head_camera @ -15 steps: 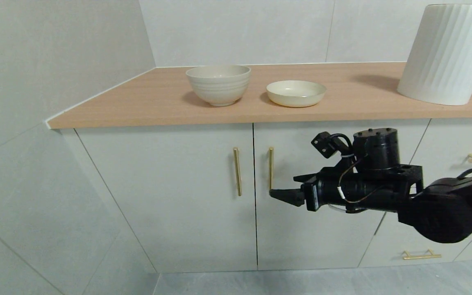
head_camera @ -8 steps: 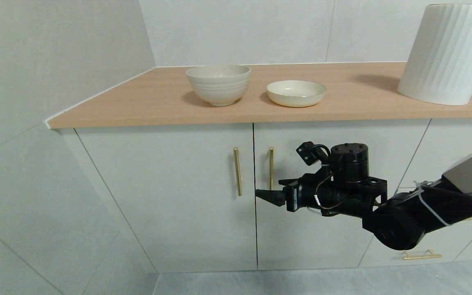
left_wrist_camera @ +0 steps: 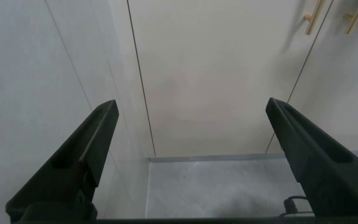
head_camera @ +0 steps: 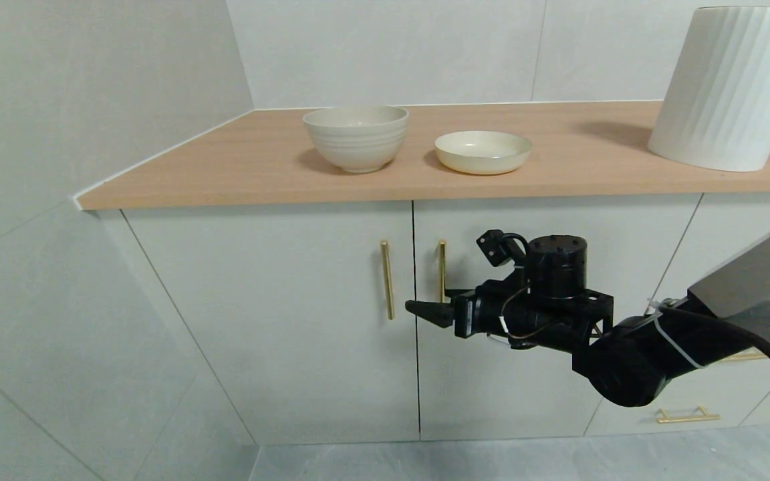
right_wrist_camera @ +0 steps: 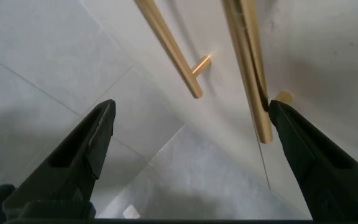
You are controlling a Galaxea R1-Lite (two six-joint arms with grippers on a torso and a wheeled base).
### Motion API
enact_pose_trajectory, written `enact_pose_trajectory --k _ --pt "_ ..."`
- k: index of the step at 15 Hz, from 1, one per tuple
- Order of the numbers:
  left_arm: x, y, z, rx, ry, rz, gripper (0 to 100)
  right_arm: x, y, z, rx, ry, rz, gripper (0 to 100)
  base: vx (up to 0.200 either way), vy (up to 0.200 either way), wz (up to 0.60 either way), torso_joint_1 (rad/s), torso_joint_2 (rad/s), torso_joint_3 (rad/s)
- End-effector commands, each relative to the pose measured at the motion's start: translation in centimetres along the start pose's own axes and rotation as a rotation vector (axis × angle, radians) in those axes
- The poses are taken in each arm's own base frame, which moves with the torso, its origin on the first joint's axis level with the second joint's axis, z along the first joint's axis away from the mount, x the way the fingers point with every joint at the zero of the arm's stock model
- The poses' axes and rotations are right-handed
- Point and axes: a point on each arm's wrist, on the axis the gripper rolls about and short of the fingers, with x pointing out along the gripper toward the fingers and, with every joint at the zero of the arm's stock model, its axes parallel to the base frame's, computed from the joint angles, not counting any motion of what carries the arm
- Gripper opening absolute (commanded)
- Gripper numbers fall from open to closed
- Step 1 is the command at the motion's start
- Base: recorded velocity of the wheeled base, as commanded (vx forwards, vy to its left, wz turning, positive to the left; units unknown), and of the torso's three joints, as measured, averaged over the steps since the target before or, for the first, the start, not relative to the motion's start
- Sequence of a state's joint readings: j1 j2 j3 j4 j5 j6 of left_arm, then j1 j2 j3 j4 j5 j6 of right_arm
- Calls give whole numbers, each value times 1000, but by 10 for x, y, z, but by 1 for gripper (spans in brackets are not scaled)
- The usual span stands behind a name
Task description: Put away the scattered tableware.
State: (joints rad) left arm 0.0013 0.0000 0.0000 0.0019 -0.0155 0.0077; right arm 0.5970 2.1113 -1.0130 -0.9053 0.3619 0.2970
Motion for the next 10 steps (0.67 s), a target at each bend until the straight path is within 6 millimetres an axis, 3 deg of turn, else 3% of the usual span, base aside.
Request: enact_pose_trajectory --k 1,10 --pt "0 0 0 0 1 0 100 3 3 -1 3 -5 14 100 0 0 0 0 0 0" --pt "0 0 0 0 1 0 100 2 20 -2 45 -11 60 100 0 0 0 0 0 0"
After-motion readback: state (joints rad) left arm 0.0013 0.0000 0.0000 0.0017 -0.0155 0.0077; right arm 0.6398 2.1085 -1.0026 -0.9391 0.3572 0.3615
